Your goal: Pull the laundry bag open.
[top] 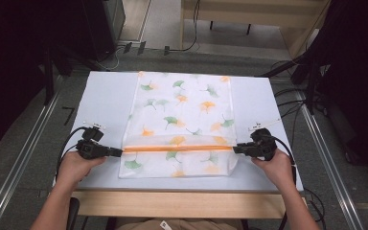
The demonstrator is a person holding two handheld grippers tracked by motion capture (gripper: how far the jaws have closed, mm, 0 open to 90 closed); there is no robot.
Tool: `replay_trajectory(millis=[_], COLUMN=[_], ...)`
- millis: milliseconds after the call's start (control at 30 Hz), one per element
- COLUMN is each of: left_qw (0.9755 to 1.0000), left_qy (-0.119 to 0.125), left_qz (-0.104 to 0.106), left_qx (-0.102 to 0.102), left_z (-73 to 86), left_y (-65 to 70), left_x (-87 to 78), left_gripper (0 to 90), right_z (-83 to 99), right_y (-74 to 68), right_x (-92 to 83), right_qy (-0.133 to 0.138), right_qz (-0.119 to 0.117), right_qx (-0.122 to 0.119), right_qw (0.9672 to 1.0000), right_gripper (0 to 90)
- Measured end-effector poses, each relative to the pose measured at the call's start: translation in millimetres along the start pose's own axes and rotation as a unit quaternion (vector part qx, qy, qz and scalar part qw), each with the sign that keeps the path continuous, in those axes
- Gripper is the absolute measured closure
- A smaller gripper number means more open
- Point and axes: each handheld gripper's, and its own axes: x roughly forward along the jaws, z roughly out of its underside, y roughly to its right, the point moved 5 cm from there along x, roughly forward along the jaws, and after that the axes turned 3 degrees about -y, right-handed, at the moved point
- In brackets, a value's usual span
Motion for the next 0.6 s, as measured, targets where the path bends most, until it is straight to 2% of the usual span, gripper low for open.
replay_trajectory(millis=[100, 200, 333, 600], left_qw=[0.9999, 0.9996, 0.9991, 0.9975], left_qy=[0.005, 0.014, 0.029, 0.057], left_qz=[-0.005, -0.009, -0.011, -0.025], left_qx=[0.011, 0.022, 0.028, 0.032], left_z=[-1.4, -3.1, -5.4, -7.9], left_y=[3.1, 6.2, 7.7, 4.2], left_x=[0.3, 0.0, -2.0, -7.2], left_gripper=[78.6, 72.6, 63.3, 47.4], right_z=[-0.6, -2.3, -4.8, -6.0], right_y=[0.1, -1.5, -3.5, -3.2], right_x=[-0.2, -1.1, -2.7, -5.3], right_qy=[0.004, 0.013, 0.026, 0.041], right_qz=[-0.003, -0.002, -0.003, 0.001], right_qx=[0.003, 0.0, -0.001, -0.008], right_qw=[1.0, 0.9999, 0.9996, 0.9991], right_gripper=[70.0, 60.6, 51.9, 45.6])
